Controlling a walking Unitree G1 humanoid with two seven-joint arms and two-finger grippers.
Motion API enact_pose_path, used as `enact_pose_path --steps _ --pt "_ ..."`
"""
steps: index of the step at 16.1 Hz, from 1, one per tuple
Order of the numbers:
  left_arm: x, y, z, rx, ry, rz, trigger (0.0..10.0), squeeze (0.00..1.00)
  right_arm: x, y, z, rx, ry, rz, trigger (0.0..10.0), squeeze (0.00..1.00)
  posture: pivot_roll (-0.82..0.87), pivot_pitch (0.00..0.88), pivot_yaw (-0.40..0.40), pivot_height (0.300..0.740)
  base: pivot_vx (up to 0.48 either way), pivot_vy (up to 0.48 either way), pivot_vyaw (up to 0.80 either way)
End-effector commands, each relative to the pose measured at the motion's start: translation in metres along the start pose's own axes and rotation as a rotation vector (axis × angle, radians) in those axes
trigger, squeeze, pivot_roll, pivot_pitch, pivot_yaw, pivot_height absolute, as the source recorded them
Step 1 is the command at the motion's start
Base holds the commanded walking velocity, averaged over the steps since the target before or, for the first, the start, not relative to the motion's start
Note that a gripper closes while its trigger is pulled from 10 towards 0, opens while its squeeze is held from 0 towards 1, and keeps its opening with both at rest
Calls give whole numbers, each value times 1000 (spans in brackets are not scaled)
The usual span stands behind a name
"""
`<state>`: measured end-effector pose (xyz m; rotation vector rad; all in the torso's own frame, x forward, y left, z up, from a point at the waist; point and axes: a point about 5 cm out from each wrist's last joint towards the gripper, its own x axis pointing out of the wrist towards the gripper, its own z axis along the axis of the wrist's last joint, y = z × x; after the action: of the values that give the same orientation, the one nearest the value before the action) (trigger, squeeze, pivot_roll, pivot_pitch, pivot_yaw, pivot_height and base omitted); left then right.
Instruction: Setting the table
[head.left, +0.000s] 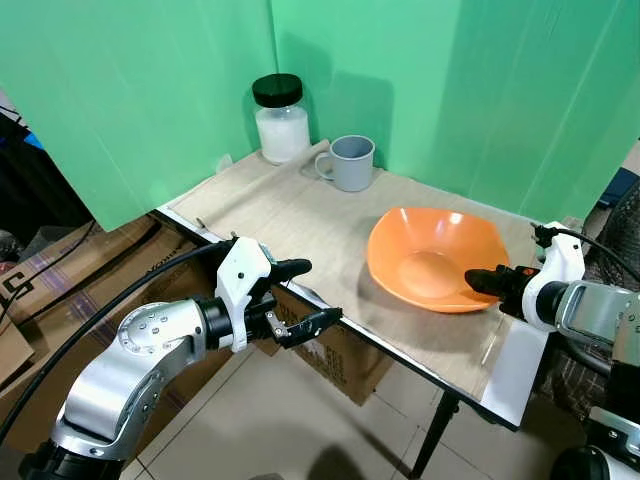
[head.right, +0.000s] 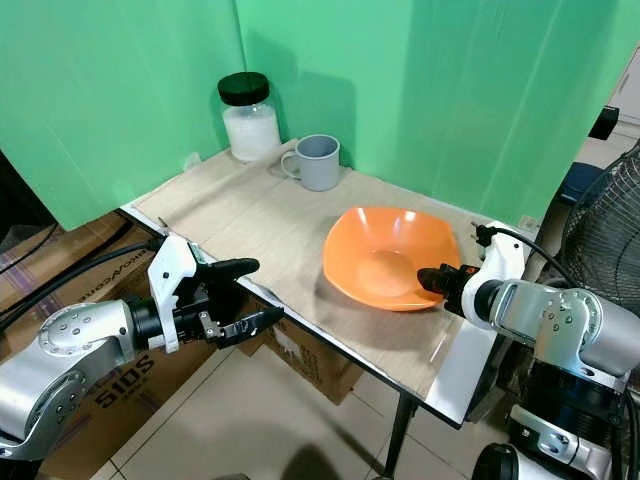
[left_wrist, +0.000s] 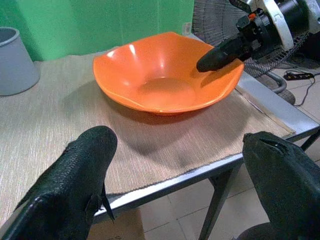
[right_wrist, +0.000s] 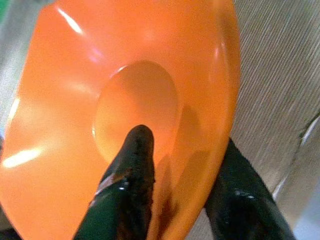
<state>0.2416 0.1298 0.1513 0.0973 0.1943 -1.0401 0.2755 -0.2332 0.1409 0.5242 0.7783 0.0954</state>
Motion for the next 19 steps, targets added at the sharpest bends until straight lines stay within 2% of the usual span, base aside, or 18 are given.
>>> enact_pose_path --steps 1,3,11,14,16,18,19 --pt "-2 0 2 3 11 -18 10000 0 -1 6 3 5 -17 18 0 0 20 0 94 740 0 0 0" --pt "-2 -4 1 -8 25 -56 10000 0 -1 5 3 28 -30 23 0 0 20 0 96 740 0 0 0" --pt "0 0 3 -2 24 -55 10000 0 -4 10 10 28 -114 41 0 0 12 0 106 740 0 0 0" --pt "1 4 6 13 20 -49 10000 0 -8 18 16 -17 -240 56 0 0 9 0 113 740 0 0 0" --pt "1 6 8 41 10 -26 10000 0 -15 30 20 -48 -278 108 0 0 2 0 118 740 0 0 0" --pt "3 10 11 82 -18 49 10000 0 -30 42 31 -92 -429 143 0 0 7 0 113 740 0 0 0" --pt "5 15 15 104 -46 134 10000 0 -42 49 35 -145 -535 129 0 0 11 0 106 740 0 0 0"
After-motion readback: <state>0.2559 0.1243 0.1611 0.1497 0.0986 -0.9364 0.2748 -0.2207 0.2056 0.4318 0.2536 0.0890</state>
